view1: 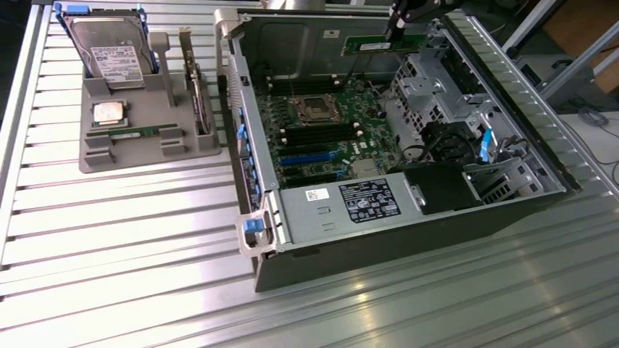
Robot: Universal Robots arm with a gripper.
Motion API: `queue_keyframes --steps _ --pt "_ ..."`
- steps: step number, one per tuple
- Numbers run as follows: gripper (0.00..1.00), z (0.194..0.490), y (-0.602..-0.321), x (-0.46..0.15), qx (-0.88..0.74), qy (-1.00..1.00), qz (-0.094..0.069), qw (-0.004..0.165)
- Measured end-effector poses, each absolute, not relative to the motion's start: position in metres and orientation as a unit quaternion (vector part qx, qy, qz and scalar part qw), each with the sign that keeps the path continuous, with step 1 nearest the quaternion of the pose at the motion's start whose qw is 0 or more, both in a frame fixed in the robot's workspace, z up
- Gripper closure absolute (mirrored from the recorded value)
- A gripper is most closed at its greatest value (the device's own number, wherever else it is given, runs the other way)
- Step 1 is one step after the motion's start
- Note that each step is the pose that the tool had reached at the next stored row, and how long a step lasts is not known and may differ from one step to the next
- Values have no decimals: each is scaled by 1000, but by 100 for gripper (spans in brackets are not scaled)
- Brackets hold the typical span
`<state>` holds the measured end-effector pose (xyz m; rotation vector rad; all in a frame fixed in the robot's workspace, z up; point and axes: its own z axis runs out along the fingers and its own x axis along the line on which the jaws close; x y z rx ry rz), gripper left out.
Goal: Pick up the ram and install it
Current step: 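Insert the ram into the slot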
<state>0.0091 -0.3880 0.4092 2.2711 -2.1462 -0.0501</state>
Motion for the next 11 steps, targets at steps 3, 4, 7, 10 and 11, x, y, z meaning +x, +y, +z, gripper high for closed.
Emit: queue_keyframes --steps 3,4,7,10,11 --pt "88 408 -388 9 725 -688 -16 8" --pt "88 408 -388 9 724 -689 -16 8" --pt "88 407 -388 7 724 -690 -16 8" --pt "88 404 -388 5 724 -690 -16 8" --pt "88 403 -388 4 724 -690 -16 8"
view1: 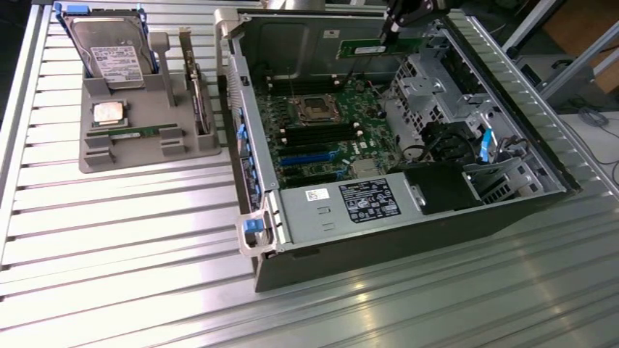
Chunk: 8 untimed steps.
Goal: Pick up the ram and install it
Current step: 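Insert the ram into the slot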
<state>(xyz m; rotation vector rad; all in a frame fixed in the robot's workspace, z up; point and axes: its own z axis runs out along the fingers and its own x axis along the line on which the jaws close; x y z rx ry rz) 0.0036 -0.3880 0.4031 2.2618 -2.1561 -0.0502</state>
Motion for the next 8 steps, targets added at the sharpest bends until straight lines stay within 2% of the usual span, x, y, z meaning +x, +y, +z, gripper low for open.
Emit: queue_keyframes --steps 8 --pt "88 397 -388 2 724 -690 -16 8"
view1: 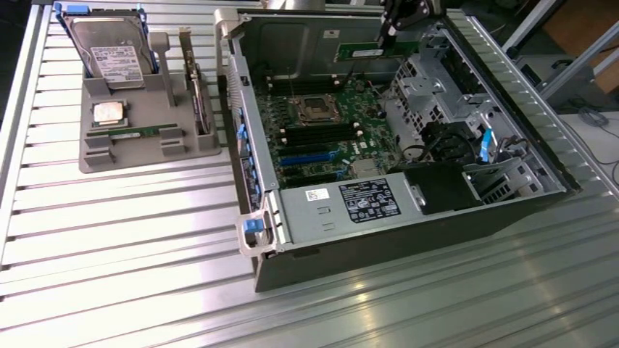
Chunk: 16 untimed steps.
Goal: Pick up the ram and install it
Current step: 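Insert the ram into the slot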
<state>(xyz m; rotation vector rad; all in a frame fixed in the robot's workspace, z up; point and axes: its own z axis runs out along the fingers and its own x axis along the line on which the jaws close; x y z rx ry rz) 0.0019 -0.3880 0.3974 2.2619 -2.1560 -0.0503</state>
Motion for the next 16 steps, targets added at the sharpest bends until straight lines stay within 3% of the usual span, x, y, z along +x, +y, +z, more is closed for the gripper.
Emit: queue_keyframes --steps 16 --pt "88 385 -388 2 724 -690 -16 8"
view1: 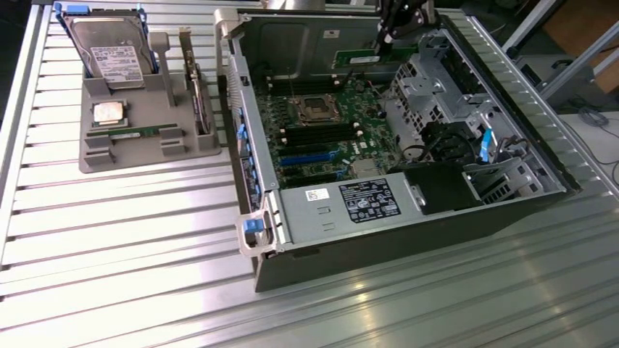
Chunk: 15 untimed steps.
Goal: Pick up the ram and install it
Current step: 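Insert the ram into the slot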
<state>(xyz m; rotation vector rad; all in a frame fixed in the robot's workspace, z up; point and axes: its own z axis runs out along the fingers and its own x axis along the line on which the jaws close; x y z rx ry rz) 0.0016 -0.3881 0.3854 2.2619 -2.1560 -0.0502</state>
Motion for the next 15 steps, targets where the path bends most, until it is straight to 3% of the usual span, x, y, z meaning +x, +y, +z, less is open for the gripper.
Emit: queue_keyframes --steps 15 --pt "88 376 -388 2 724 -690 -16 8"
